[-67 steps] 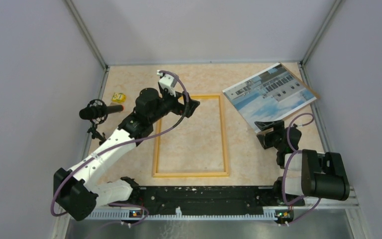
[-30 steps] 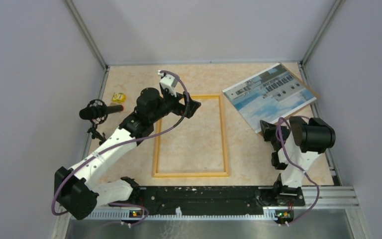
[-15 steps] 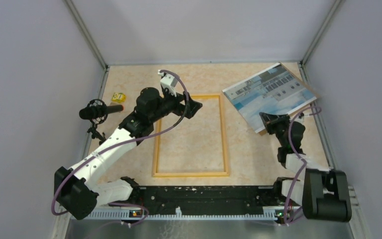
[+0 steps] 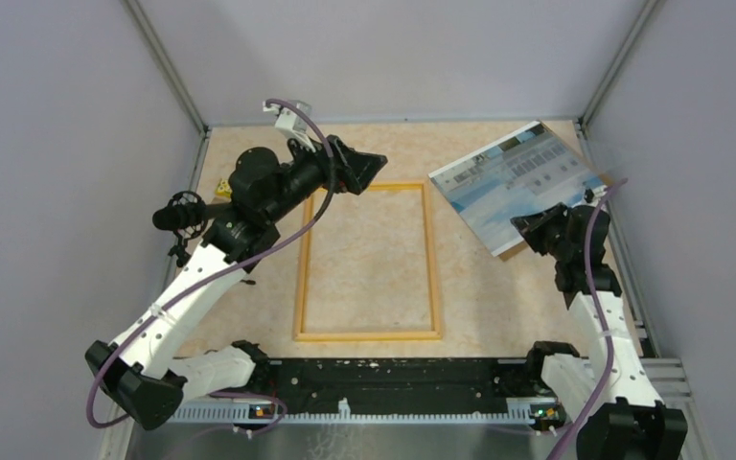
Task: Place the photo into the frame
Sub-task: Pick up the photo frame item at the center of the board.
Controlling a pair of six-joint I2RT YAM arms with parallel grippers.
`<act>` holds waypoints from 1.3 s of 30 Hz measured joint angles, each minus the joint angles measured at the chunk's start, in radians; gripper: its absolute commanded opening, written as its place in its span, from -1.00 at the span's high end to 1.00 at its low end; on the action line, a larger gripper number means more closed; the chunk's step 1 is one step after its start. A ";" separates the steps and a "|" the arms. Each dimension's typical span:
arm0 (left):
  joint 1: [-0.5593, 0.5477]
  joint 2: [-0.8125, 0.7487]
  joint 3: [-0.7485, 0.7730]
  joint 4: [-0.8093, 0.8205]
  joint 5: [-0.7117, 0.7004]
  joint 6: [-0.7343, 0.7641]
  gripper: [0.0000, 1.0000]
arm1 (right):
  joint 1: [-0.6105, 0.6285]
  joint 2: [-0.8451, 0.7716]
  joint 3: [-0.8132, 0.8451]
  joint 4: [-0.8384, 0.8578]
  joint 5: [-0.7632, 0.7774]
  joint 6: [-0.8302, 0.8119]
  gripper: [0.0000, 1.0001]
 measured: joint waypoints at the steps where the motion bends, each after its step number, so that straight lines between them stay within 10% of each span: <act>1: 0.000 -0.010 0.008 0.004 -0.010 0.000 -0.97 | 0.000 -0.006 -0.001 -0.018 -0.003 0.005 1.00; 30: 0.002 0.019 -0.145 0.082 -0.042 0.098 -0.97 | -0.002 -0.214 -0.434 0.280 0.179 0.314 1.00; 39: -0.003 0.275 -0.174 0.269 0.239 -0.155 -0.97 | -0.006 -0.222 -0.452 0.359 0.132 0.316 1.00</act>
